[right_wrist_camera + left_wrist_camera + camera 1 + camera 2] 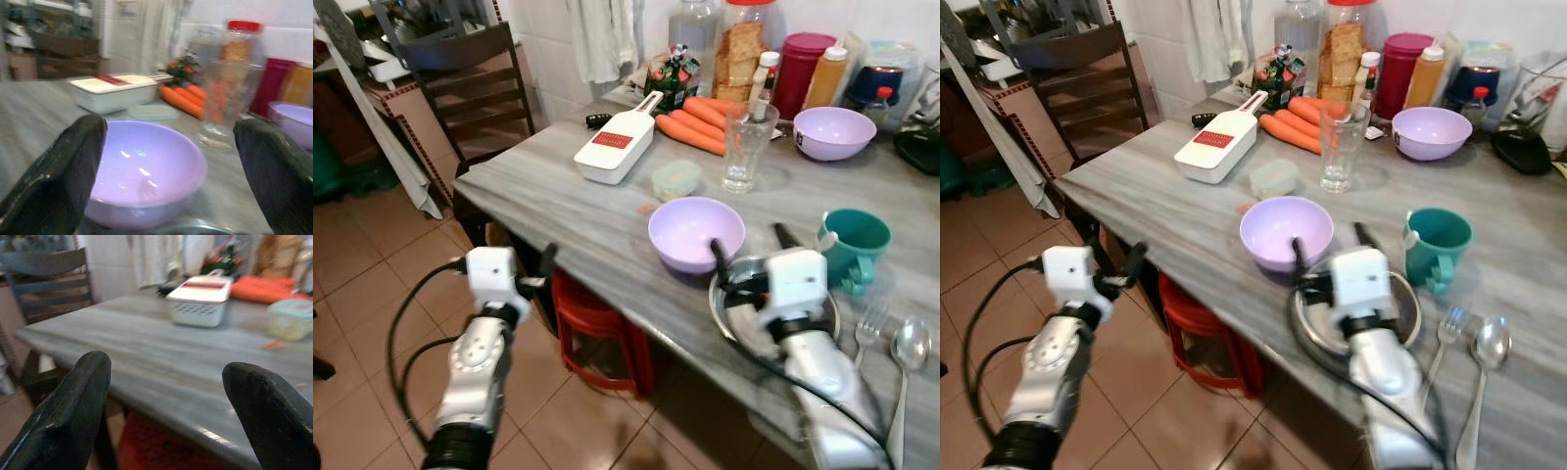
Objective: Setting the table
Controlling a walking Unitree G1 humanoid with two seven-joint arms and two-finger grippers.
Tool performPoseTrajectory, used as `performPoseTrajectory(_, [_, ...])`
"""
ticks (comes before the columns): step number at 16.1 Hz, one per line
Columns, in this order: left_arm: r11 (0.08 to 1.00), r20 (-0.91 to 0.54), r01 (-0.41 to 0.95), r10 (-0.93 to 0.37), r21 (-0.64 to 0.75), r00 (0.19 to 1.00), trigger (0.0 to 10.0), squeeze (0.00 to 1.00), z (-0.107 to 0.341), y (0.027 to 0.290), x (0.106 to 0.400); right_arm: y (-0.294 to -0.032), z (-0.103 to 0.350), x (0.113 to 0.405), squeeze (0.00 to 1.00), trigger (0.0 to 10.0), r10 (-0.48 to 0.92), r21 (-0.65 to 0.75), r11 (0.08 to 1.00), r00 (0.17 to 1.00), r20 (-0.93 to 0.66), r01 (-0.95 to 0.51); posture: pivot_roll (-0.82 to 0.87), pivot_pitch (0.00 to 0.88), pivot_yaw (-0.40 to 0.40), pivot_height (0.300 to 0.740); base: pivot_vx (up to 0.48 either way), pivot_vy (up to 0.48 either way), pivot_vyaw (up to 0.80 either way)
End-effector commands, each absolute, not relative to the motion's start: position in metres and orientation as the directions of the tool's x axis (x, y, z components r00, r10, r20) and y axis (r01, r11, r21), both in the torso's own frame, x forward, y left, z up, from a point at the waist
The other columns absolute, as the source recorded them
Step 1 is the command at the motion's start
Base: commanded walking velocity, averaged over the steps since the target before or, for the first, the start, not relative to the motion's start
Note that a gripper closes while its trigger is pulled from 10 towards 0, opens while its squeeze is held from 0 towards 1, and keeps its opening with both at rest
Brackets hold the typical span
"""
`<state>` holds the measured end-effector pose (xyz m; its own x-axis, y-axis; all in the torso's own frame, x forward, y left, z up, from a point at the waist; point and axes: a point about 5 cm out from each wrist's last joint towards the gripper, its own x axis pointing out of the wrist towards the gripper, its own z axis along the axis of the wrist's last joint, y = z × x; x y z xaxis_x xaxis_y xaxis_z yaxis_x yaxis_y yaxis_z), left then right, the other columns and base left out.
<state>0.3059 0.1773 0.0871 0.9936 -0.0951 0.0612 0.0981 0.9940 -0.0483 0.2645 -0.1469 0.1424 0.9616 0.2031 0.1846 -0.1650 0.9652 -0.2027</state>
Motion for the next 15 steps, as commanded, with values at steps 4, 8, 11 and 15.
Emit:
performPoseTrajectory(4, [0.999, 0.053, 0.043, -0.042, -0.033, 0.998, 10.0, 0.00, 0.0861, 0.1792, 0.3080, -0.1441, 0.1490, 0.2656, 0.00, 10.0, 0.226, -0.210, 0.961, 0.951, 0.212, -0.181, -0.15, 0.000, 0.107, 0.740, 0.000, 0.000, 0.80])
performPoseTrajectory(8, [1.000, 0.060, 0.001, -0.001, -0.009, 0.998, 10.0, 0.00, 0.0850, 0.1828, 0.3077, -0.1425, 0.1505, 0.2659, 0.00, 10.0, 0.236, -0.213, 0.959, 0.947, 0.217, -0.190, -0.15, 0.000, 0.107, 0.740, 0.000, 0.000, 0.80])
performPoseTrajectory(11, [1.000, 0.059, 0.006, -0.005, -0.012, 0.998, 10.0, 0.00, 0.0844, 0.1812, 0.3072, -0.1410, 0.1519, 0.2661, 0.00, 10.0, 0.244, -0.211, 0.957, 0.943, 0.224, -0.197, -0.15, 0.000, 0.107, 0.740, 0.000, 0.000, 0.53])
performPoseTrajectory(15, [1.000, 0.057, 0.000, 0.000, -0.008, 0.998, 10.0, 0.00, 0.0826, 0.1796, 0.3071, -0.1406, 0.1508, 0.2672, 0.00, 10.0, 0.246, -0.202, 0.958, 0.944, 0.218, -0.203, -0.14, 0.000, 0.102, 0.740, 0.000, 0.000, 0.00])
